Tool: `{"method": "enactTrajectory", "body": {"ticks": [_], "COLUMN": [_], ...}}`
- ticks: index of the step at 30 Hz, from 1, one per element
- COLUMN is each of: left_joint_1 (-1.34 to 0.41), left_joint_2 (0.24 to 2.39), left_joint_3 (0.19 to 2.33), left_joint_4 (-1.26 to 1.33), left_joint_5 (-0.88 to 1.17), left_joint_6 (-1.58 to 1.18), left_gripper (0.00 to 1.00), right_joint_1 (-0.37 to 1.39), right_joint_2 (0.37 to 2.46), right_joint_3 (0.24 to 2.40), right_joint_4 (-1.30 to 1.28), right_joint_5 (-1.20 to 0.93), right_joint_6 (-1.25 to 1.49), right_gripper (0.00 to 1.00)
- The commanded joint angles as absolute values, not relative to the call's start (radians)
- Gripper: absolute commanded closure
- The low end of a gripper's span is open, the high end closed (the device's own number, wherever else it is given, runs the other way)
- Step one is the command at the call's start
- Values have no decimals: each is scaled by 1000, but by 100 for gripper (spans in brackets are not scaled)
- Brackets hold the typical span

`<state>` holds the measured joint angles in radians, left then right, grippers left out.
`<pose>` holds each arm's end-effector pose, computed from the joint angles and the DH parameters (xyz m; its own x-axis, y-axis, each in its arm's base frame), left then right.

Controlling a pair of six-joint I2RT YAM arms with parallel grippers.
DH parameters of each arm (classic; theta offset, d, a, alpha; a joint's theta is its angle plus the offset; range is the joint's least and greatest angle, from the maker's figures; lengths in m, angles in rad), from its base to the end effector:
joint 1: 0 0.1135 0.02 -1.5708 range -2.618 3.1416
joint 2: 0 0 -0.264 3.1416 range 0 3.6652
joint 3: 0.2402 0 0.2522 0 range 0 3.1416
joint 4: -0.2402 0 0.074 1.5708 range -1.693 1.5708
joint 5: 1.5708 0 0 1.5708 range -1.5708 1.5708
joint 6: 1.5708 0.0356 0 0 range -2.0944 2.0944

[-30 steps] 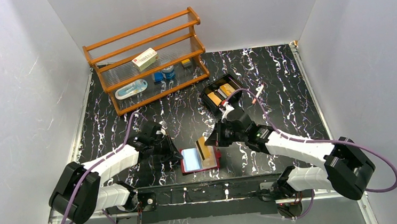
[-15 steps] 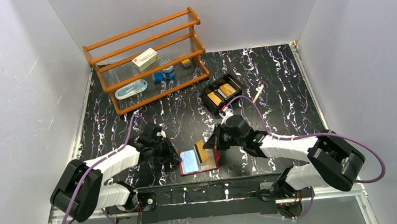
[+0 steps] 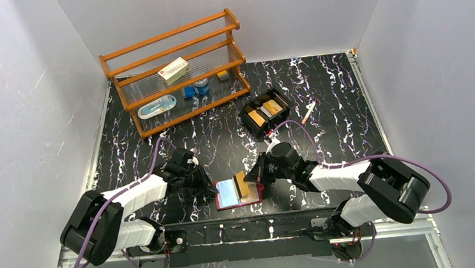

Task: Put the credit cards into the card holder
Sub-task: Insert the credit card into the card slot.

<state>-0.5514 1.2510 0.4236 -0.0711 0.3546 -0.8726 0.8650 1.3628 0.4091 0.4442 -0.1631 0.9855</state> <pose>0.1757 -0.1226 0.1404 -0.9458 -0.2616 -0.1923 -0.0763 0.7546 -0.6517 0.1587 0.1951 0.1535 -0.8774 0.2385 -0.4163 -0.2020 0.6034 0.7714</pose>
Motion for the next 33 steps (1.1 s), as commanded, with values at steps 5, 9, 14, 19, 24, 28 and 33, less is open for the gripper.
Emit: {"method": "enactTrajectory", "body": {"ticks": [5, 9, 14, 19, 24, 28, 33], "left_joint_1": [-550, -550, -549, -549, -551, -550, -551], "left_joint_2": [1246, 1244, 1248, 1247, 1240, 1235, 1238], "left_joint_3": [390, 388, 390, 388, 388, 388, 385], "left_joint_4": [-114, -116, -117, -120, -120, -120, -120], "left_joint_5": [316, 311, 308, 307, 311, 313, 314], "left_joint_6": [-868, -870, -871, -874, -880, -882, -882], "left_gripper": [100, 100, 100, 100, 100, 100, 100], "right_joint_1": [872, 874, 876, 879, 883, 888, 893], "right_joint_2": [1377, 1353, 1354, 1392, 1419, 1427, 1423], "right_joint_3": [364, 357, 306, 285, 298, 308, 304], "right_joint_4": [574, 575, 578, 625, 642, 655, 669], "right_joint_5": [-183, -174, -173, -191, -184, -160, -126], "right_joint_6": [1041, 1049, 1046, 1054, 1041, 1022, 1017], "right_gripper": [100, 100, 100, 100, 100, 100, 100]}}
